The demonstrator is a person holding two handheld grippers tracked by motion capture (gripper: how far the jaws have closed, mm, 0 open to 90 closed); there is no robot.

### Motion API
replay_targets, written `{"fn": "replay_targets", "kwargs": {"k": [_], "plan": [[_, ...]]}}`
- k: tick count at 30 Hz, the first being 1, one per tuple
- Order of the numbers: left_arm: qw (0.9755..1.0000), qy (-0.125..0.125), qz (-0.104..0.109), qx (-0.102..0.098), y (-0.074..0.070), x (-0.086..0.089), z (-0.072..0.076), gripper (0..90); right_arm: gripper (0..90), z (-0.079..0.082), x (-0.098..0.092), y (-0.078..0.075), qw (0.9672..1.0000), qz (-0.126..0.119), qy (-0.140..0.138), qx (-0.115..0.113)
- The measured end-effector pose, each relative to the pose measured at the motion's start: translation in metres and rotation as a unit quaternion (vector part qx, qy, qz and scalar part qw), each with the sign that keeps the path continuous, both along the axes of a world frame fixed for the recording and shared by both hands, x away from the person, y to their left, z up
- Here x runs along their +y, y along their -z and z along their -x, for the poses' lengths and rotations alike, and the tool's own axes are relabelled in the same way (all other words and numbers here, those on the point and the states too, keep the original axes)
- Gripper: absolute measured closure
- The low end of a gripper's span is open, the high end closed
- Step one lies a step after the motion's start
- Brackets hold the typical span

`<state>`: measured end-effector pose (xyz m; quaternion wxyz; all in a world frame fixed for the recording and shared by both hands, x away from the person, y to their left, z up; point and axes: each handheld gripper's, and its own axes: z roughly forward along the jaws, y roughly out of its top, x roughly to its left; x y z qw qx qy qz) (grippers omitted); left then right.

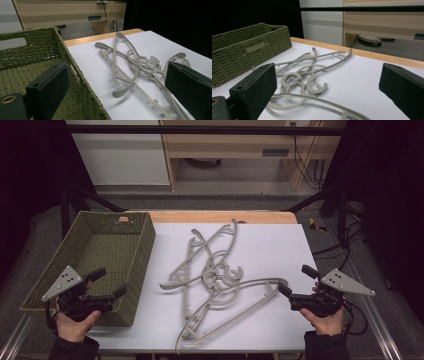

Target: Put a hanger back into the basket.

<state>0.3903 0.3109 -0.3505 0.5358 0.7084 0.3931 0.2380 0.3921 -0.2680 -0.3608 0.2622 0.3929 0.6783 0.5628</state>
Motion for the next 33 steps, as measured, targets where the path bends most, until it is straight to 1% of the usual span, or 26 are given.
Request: {"fn": "replay_targets", "kwargs": {"k": [1, 3, 5, 8, 9, 11, 13, 14, 15, 16, 17, 21, 28, 30, 31, 32, 33], "plan": [[1.0000, -0.001, 0.002, -0.001, 0.000, -0.001, 0.000, 5.5, 1.8, 0.000, 0.000, 0.000, 1.0000, 0.000, -0.001, 0.000], [1.0000, 0.000, -0.002, -0.002, 0.000, -0.004, 0.000, 5.7, 1.9, -0.001, 0.000, 0.001, 1.0000, 0.000, 0.000, 0.002], [1.0000, 0.001, 0.001, -0.001, 0.000, -0.006, 0.000, 5.9, 1.9, -0.001, 0.000, 0.002, 1.0000, 0.002, 0.001, 0.002], [0.9999, 0.009, -0.012, -0.002, -0.002, -0.015, 0.002, 6.1, 1.9, -0.002, 0.001, 0.003, 1.0000, 0.003, 0.000, 0.005], [0.9999, 0.009, -0.012, -0.002, -0.002, -0.015, 0.002, 6.2, 1.9, -0.002, 0.003, 0.003, 1.0000, 0.003, -0.001, 0.005], [0.9998, 0.014, -0.011, 0.002, -0.004, -0.020, 0.002, 6.7, 1.9, -0.003, 0.004, 0.003, 1.0000, 0.008, -0.004, 0.004], [0.9997, 0.018, -0.017, 0.003, -0.004, -0.026, 0.002, 6.7, 1.9, -0.004, 0.005, 0.003, 0.9999, 0.009, -0.004, 0.008], [0.9997, 0.018, -0.017, 0.003, -0.004, -0.026, 0.002, 6.8, 1.9, -0.003, 0.006, 0.003, 0.9999, 0.008, -0.004, 0.008], [0.9994, 0.026, -0.024, 0.005, -0.006, -0.032, 0.002, 6.8, 1.9, -0.003, 0.007, 0.003, 0.9999, 0.011, -0.004, 0.007], [0.9994, 0.026, -0.024, 0.005, -0.006, -0.032, 0.002, 6.8, 1.9, -0.003, 0.007, 0.003, 0.9999, 0.011, -0.004, 0.007], [0.9991, 0.033, -0.027, 0.009, -0.007, -0.039, 0.001, 7.0, 1.9, -0.003, 0.008, 0.002, 0.9999, 0.015, -0.004, 0.006], [0.9979, 0.046, -0.042, 0.020, -0.007, -0.057, -0.001, 7.1, 1.9, -0.003, 0.011, 0.001, 0.9998, 0.014, -0.010, 0.006], [0.9940, 0.075, -0.070, 0.038, -0.003, -0.085, -0.006, 7.7, 2.0, -0.003, 0.013, 0.001, 0.9997, 0.018, -0.016, 0.009], [0.9921, 0.085, -0.080, 0.047, -0.001, -0.091, -0.008, 7.8, 2.0, -0.003, 0.014, 0.001, 0.9996, 0.020, -0.017, 0.009], [0.9921, 0.085, -0.080, 0.047, -0.001, -0.091, -0.008, 8.0, 2.0, -0.003, 0.014, 0.001, 0.9996, 0.020, -0.017, 0.009], [0.9911, 0.089, -0.084, 0.052, 0.000, -0.094, -0.009, 8.0, 2.1, -0.003, 0.015, 0.001, 0.9996, 0.019, -0.018, 0.012], [0.9888, 0.098, -0.093, 0.063, 0.003, -0.101, -0.012, 8.3, 2.1, -0.004, 0.016, 0.001, 0.9995, 0.023, -0.017, 0.011]]}}
